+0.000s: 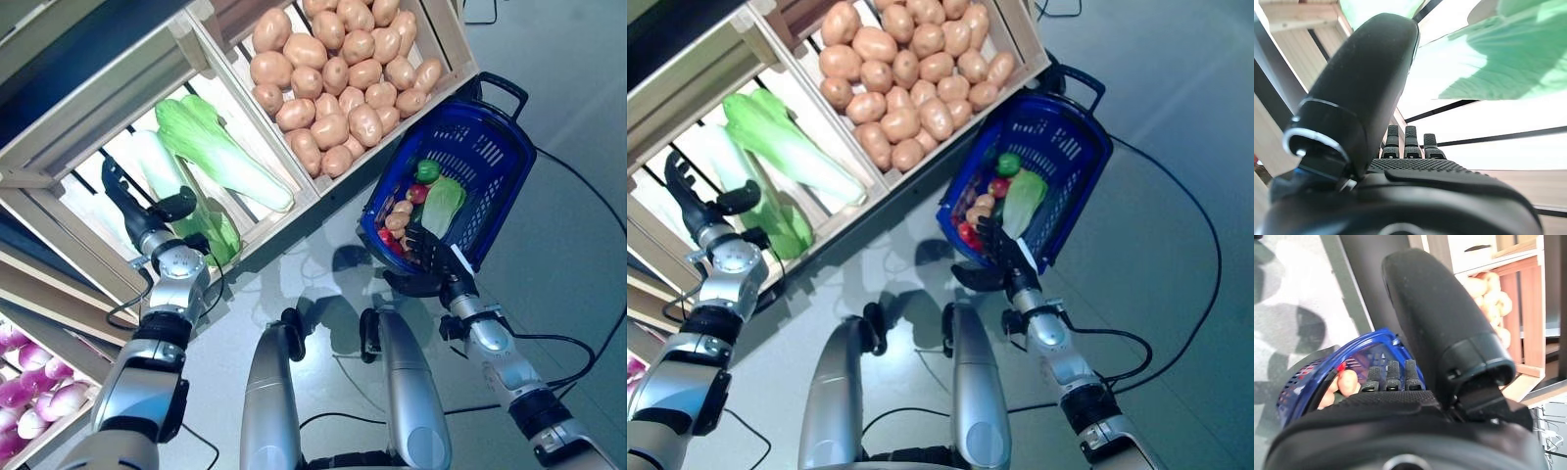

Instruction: Put vegetables into the basket

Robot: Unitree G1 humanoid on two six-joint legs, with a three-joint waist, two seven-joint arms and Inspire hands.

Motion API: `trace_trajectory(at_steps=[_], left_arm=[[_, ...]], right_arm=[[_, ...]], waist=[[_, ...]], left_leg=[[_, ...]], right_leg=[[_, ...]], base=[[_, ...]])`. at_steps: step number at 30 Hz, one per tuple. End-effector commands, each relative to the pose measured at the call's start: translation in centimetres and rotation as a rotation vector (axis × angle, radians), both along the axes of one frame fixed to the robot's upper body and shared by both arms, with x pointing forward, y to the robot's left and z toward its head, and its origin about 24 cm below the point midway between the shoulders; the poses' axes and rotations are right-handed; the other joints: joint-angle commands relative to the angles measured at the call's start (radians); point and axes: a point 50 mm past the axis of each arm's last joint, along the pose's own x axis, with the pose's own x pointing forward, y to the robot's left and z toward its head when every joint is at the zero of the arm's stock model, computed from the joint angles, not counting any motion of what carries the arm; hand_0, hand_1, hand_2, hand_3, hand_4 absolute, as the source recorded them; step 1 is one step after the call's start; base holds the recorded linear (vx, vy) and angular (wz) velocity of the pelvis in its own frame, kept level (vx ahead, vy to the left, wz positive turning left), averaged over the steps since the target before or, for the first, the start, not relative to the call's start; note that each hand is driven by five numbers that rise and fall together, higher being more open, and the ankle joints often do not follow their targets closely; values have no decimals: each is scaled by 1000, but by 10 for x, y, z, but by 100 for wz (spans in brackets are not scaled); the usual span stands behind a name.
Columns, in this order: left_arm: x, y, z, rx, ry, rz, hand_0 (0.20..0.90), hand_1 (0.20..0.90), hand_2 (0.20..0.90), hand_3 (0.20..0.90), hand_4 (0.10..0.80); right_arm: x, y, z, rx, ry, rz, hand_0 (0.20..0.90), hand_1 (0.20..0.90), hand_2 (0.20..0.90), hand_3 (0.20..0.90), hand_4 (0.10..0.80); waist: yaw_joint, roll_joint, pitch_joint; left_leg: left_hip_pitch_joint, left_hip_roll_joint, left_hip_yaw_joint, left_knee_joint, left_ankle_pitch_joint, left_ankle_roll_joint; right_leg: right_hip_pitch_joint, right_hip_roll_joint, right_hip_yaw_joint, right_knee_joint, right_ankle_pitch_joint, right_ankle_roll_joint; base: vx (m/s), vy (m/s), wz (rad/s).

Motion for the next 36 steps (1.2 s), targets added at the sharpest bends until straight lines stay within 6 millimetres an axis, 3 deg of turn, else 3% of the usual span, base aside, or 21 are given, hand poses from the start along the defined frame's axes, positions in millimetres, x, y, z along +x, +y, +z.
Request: trace_trajectory(at_steps=[1, 10, 24, 34, 35, 36], left_arm=[[-6, 39, 69, 50, -194, 130, 900, 900, 900, 900, 800], [2, 35, 104, -4, -270, 65, 900, 900, 900, 900, 800], [3, 63, 141, -78, -214, 46, 900, 900, 900, 900, 800], [1, 82, 135, -132, -21, 25, 900, 900, 900, 900, 800], [0, 85, 134, -139, -8, 21, 667, 667, 667, 667, 645], [-1, 87, 133, -141, 3, 17, 300, 300, 300, 300, 400]], right_arm=[[11, 0, 44, 54, -193, 16, 900, 900, 900, 900, 800], [14, -8, 53, 0, -207, -10, 900, 900, 900, 900, 800], [12, -21, 63, -105, -254, 15, 900, 900, 900, 900, 800], [11, -32, 78, -141, -309, -18, 900, 900, 900, 900, 800], [11, -33, 79, -140, -315, -23, 900, 900, 900, 900, 800], [11, -34, 80, -139, -320, -26, 900, 900, 900, 900, 800]], waist=[[-17, -4, -4], [-23, -9, -4], [-58, -1, -4], [-74, -1, -4], [-74, -1, -4], [-75, 0, -4]], left_leg=[[56, -23, 101, 53, -158, 91], [-56, -16, 100, 97, -173, 100], [-156, 6, 132, 126, -180, 110], [-227, 18, 141, 148, -178, 117], [-234, 19, 140, 147, -176, 117], [-238, 19, 141, 146, -174, 117]], right_leg=[[30, 0, 12, -68, 32, -11], [-81, 16, 27, -51, 49, -2], [-189, 22, 47, -44, 66, 2], [-258, 22, 43, -32, 74, 1], [-265, 22, 41, -34, 77, 1], [-268, 22, 39, -35, 79, 1]], base=[[11, 147, -1], [0, 113, -1], [11, 72, -5], [2, 5, -3], [-47, -25, -2], [0, 0, 0]])
